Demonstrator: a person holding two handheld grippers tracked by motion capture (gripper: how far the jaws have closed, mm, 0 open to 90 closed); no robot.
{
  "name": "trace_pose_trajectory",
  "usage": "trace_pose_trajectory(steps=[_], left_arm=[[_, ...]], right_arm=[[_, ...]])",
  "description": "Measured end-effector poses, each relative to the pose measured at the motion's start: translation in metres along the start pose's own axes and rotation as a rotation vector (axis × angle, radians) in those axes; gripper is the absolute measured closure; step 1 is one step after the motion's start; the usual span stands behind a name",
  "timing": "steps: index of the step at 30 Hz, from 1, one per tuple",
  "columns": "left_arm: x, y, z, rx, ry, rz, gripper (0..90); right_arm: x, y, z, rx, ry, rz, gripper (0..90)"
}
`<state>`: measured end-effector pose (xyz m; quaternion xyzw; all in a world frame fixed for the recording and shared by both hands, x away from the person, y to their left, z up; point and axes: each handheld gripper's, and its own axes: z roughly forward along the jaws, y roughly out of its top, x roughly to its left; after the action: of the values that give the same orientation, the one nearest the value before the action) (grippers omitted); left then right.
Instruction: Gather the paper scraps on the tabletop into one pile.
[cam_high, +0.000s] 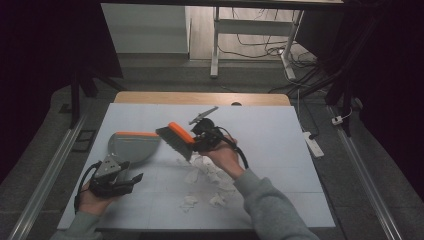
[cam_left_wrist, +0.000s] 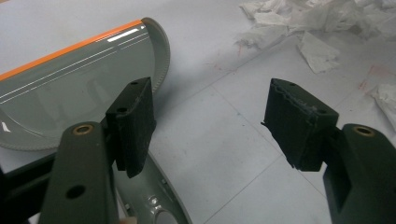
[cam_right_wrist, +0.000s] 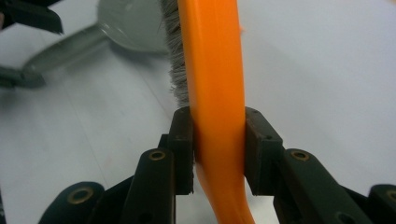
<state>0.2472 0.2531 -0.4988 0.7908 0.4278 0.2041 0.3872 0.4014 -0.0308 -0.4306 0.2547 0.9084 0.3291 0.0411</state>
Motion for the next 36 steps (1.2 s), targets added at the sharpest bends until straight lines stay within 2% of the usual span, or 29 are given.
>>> trace_pose_trajectory(steps=[2,4,6,8,10,12,17,19,21,24,29,32,36], left_arm=[[0.001,0.0,0.0,0.0,0.001,0.0,34.1],[0.001,-0.001,0.0,0.0,0.0,0.0,34.1],[0.001,-0.001,0.0,0.001,-0.001,-0.001,34.1],[0.001,-0.001,0.0,0.0,-0.001,-0.002,34.1],[0.001,-0.002,-0.001,-0.003,0.001,-0.004,34.1],[0.002,-0.002,-0.001,-0.003,-0.001,-0.005,34.1],[0.0,0.0,0.0,-0.001,-0.003,0.003,34.1],[-0.001,0.0,0.001,0.003,-0.005,0.007,34.1],[-0.001,0.001,0.002,0.005,-0.006,0.011,34.1],[-0.002,0.001,0.003,0.007,-0.006,0.014,34.1],[0.0,0.0,0.001,0.005,-0.001,0.006,34.1],[0.0,0.0,0.0,0.002,0.001,0.005,34.1],[0.0,0.0,0.0,0.002,0.002,0.004,34.1]], right_arm=[[0.004,0.008,0.02,0.008,0.016,0.019,67.3],[0.004,0.011,0.039,0.005,0.0,0.046,67.3],[-0.001,0.012,0.054,0.007,0.025,0.105,67.4],[-0.007,0.009,0.064,0.033,0.052,0.149,67.4],[-0.011,0.003,0.065,0.06,0.027,0.15,67.4],[-0.018,-0.004,0.058,0.068,0.024,0.176,67.5],[-0.033,-0.031,0.028,0.09,-0.044,0.197,67.5],[-0.036,-0.038,0.014,0.07,-0.056,0.193,67.4],[-0.035,-0.039,0.0,0.028,-0.041,0.198,67.4],[-0.029,-0.035,-0.019,-0.046,-0.021,0.17,67.4],[-0.012,-0.026,-0.039,-0.095,0.003,0.121,67.4],[-0.002,-0.028,-0.04,-0.063,0.027,0.083,67.4],[0.013,-0.04,-0.029,0.009,0.077,0.055,67.4]])
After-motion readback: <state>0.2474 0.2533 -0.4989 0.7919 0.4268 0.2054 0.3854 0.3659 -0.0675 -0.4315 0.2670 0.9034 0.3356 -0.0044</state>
